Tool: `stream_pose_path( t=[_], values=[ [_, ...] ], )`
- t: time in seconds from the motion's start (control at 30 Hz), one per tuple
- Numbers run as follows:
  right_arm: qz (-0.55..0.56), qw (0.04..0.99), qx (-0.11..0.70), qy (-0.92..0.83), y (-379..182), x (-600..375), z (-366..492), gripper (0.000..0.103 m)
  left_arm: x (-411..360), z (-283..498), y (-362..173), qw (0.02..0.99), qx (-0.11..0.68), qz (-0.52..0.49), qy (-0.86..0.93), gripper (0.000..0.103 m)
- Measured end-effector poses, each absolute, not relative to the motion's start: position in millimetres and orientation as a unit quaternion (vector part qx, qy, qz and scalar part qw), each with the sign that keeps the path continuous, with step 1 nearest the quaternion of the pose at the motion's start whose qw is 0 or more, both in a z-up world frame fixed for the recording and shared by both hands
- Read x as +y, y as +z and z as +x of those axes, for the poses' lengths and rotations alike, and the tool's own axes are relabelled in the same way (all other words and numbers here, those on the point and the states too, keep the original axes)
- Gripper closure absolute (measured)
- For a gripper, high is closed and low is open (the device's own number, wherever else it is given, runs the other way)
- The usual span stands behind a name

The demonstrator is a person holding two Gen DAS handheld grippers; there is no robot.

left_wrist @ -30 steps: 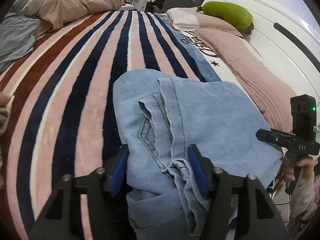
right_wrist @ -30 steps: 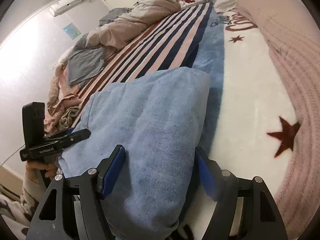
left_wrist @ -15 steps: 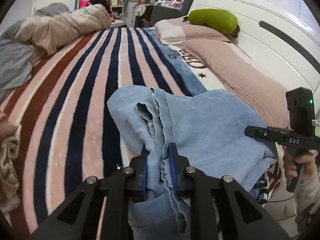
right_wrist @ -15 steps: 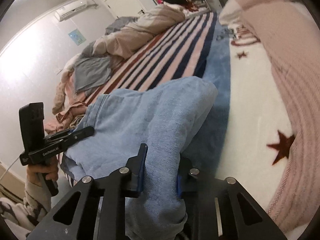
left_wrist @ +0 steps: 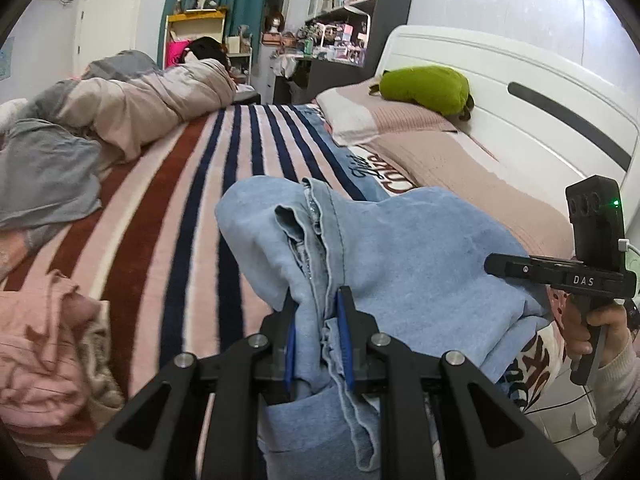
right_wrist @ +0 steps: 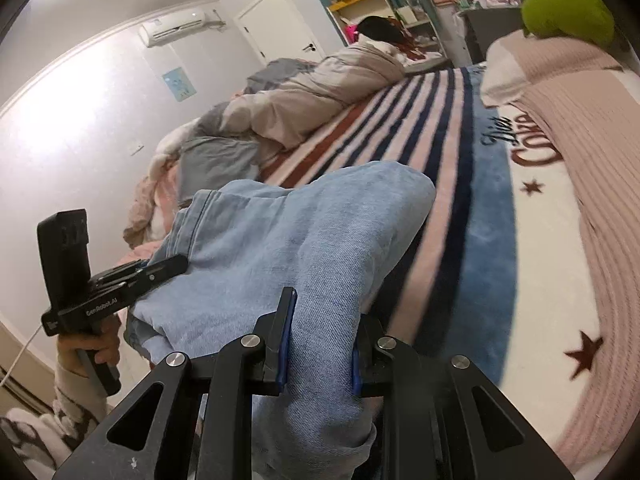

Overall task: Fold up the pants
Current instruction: 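Carry the folded jeans with both tools onto the clothes pile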

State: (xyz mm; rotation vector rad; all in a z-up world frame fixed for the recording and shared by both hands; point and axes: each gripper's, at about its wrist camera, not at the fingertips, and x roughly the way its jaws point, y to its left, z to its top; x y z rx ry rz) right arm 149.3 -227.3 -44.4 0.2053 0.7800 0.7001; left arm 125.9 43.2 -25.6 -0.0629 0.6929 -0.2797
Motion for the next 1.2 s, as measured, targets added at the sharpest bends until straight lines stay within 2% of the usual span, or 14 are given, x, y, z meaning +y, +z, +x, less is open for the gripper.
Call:
stream_pose_path(
  t=[0.77,1.2],
  values=[
    [0.056,0.833,0.349,0.426,8.7,-22.3,147.7,0.087,226.8,64.5,43.7,0.960,0.275,-0.030,-0.034,0.089],
    [0.005,0.805,0.359,0.472,11.1,101.9,176.0,0.087,348.1,55.7,43.9,0.960,0.274,-0.050,0.026,0.089]
  ],
)
